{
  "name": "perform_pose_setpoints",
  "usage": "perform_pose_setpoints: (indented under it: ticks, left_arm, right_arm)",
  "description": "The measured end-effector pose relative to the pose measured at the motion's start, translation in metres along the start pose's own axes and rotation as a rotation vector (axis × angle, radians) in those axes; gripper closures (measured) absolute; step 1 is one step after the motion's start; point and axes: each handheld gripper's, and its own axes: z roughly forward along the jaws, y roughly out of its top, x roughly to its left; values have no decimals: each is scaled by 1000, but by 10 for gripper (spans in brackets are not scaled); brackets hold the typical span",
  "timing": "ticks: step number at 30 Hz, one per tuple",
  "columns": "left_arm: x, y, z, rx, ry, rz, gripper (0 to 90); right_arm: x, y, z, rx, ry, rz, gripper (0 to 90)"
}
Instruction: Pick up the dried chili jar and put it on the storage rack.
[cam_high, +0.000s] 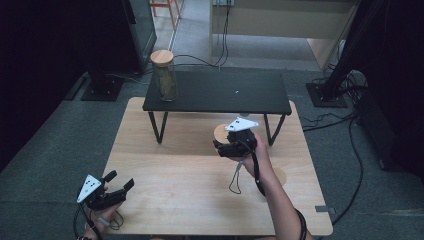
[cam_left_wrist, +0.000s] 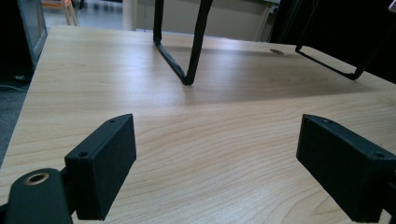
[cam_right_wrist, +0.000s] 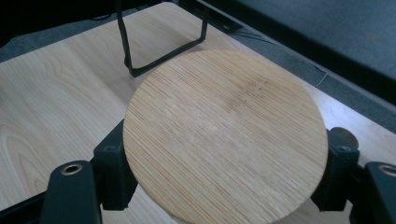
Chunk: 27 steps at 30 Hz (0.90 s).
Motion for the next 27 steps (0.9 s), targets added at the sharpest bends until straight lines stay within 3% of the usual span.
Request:
perform_pose_setpoints:
  ticks: [13, 27]
  left_arm:
    - [-1, 1, 1, 4, 2, 2, 122]
    - [2, 0, 0, -3, -8, -7, 122]
  right_arm:
    - [-3, 29, -7, -10, -7, -38, 256]
    - [-8, 50, -11, -17, -6, -37, 256]
